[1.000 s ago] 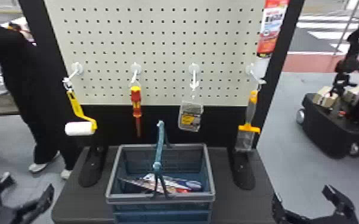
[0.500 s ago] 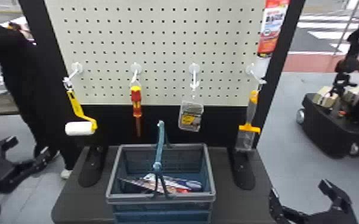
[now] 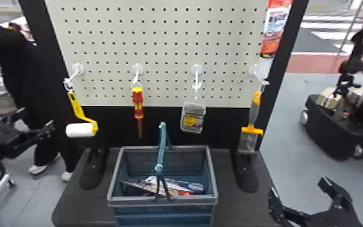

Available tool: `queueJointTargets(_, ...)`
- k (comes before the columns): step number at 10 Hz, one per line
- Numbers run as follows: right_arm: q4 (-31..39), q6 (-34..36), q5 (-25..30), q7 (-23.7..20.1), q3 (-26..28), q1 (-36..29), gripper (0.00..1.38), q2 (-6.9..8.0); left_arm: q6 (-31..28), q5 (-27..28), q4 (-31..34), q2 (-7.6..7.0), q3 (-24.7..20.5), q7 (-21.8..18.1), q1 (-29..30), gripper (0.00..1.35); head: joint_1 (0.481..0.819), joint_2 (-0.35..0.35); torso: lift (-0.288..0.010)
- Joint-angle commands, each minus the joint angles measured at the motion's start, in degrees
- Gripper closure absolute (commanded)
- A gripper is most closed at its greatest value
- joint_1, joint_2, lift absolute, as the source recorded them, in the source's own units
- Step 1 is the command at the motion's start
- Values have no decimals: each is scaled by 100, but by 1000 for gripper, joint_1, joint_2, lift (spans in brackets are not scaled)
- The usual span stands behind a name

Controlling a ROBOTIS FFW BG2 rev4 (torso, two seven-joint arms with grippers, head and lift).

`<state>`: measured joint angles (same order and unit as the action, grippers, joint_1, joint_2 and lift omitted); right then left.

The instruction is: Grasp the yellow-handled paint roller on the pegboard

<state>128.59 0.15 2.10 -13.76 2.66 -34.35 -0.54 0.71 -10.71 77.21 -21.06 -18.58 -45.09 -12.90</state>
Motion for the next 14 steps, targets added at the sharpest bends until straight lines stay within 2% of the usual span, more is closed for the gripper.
queueJointTargets(1,2,12,-17,-12,-55,11,125,-16,-247,174,-246,-56,162,-246,-503,219,549,0,-100)
queueJointTargets(3,-12,20,-17,-47,-90,48,125,-33,-405,192,-823,-65,355,-685,-1045,219,549,0,-100)
queueJointTargets(4,2,29,-25,-65,-108,48,125,-33,-581,315,-893,-73,435,-817,-1205,219,549,0,-100)
queueJointTargets(7,-26,29,-17,-135,-134,85,125,-51,-642,78,-1484,-91,593,-1019,-1451,223,549,0,-100)
queueJointTargets(9,-40,29,1,-179,-169,98,125,-69,-625,-19,-1723,-82,681,-1081,-1562,282,549,0,-100)
queueJointTargets(10,-54,29,10,-197,-196,110,125,-86,-598,-89,-1849,-73,777,-1081,-1660,355,549,0,-100)
queueJointTargets(12,-124,38,18,-329,-240,221,125,-113,-704,16,-1976,-38,935,-1072,-1845,785,549,0,-100)
queueJointTargets(13,-139,56,18,-346,-240,221,125,-113,-765,78,-2004,-3,971,-1081,-1906,831,549,0,-100)
queueJointTargets(14,-139,73,18,-346,-248,221,125,-121,-783,113,-2046,14,988,-1090,-1943,980,549,0,-100)
